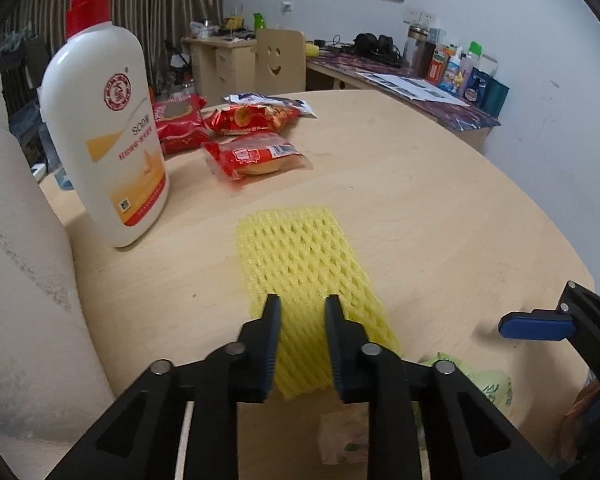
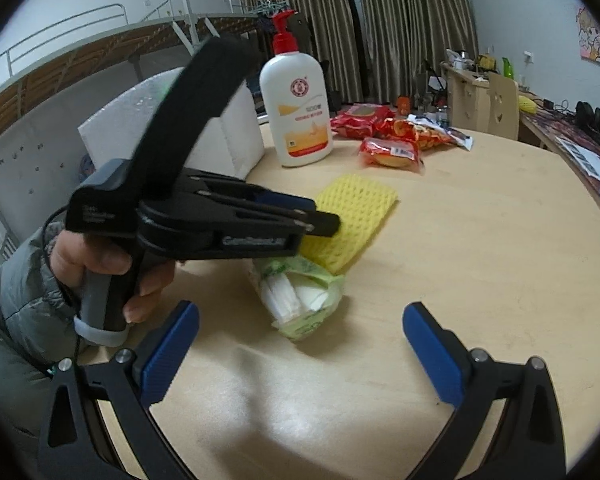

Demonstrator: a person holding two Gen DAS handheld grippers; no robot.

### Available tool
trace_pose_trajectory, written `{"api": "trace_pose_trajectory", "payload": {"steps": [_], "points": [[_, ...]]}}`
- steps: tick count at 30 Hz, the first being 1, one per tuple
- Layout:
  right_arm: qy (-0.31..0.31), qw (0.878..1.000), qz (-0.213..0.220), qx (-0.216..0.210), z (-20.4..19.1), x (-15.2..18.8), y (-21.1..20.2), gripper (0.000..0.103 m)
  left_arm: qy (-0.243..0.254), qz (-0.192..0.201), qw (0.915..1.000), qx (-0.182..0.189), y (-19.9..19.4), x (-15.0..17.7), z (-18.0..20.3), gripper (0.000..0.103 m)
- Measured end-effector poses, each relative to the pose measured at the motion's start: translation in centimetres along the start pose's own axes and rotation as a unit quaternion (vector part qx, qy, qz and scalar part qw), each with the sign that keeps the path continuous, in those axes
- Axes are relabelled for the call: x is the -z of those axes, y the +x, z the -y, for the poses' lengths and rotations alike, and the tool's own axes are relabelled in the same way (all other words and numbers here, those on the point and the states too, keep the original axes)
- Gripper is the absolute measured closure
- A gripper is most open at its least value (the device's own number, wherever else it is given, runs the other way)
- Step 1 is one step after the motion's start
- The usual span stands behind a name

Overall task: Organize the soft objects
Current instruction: 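Close the left gripper on the yellow mesh net and lift it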

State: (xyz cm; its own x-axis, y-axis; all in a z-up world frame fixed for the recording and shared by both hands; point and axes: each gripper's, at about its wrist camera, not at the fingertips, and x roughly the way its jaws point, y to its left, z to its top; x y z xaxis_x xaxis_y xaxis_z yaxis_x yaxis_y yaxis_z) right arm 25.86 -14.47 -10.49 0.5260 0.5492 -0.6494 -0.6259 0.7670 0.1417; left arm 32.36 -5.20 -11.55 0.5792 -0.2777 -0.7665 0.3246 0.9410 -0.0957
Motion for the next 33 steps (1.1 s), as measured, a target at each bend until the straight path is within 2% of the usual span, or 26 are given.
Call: {"api": "trace_pose_trajectory", "payload": {"steps": [2, 3, 4, 5, 12, 14, 18, 24, 26, 29, 31, 33], "points": [[-0.001, 1.000, -0.010, -0.004, -0.1, 0.0, 0.3, 0.000, 0.004, 0.007, 1.0000, 0.002, -0.2, 0.3, -0.1, 0.085], [-0.002, 1.000, -0.014, -0.001, 0.0, 0.0, 0.4, 0.000, 0.004, 0.009, 1.0000, 0.002, -0.3, 0.3, -0.1, 0.089], [-0.004, 1.000, -0.017, 0.002, -0.1, 0.0, 0.5, 0.000, 0.001, 0.011, 0.9999, 0.005, -0.4, 0.3, -0.2, 0.097], [-0.005, 1.000, -0.016, 0.004, -0.1, -0.1, 0.5, 0.000, -0.002, 0.013, 0.9999, 0.007, -0.5, 0.4, -0.3, 0.099], [-0.016, 1.000, -0.008, 0.019, 0.0, -0.9, 0.5, 0.000, -0.017, 0.019, 0.9997, 0.007, -1.2, 0.4, -1.1, 0.100], [-0.024, 0.999, -0.011, 0.021, -0.1, -1.1, 0.6, 0.000, -0.027, 0.009, 0.9993, 0.023, -1.0, 0.4, -1.4, 0.100], [-0.023, 1.000, -0.008, 0.013, -0.1, -1.1, 0.5, 0.000, -0.019, 0.013, 0.9993, 0.029, -1.3, 0.4, -1.1, 0.098], [-0.021, 1.000, -0.011, 0.005, -0.1, -0.9, 0.7, 0.000, -0.003, 0.002, 0.9998, 0.021, -0.8, 0.4, -0.1, 0.091], [-0.022, 1.000, -0.011, 0.004, -0.2, -0.9, 0.6, 0.000, -0.005, 0.002, 0.9997, 0.023, -0.7, 0.3, -0.1, 0.083], [-0.022, 1.000, -0.010, 0.002, -0.2, -0.9, 0.6, 0.000, 0.000, 0.004, 0.9998, 0.021, -0.8, 0.3, 0.1, 0.064], [-0.022, 1.000, -0.008, 0.002, -0.2, -0.9, 0.5, 0.000, 0.004, 0.009, 0.9998, 0.020, -1.0, 0.2, 0.3, 0.046], [-0.020, 1.000, -0.008, 0.002, -0.1, -0.9, 0.5, 0.000, -0.001, 0.008, 0.9999, 0.013, -0.8, 0.1, 0.2, 0.043]]}}
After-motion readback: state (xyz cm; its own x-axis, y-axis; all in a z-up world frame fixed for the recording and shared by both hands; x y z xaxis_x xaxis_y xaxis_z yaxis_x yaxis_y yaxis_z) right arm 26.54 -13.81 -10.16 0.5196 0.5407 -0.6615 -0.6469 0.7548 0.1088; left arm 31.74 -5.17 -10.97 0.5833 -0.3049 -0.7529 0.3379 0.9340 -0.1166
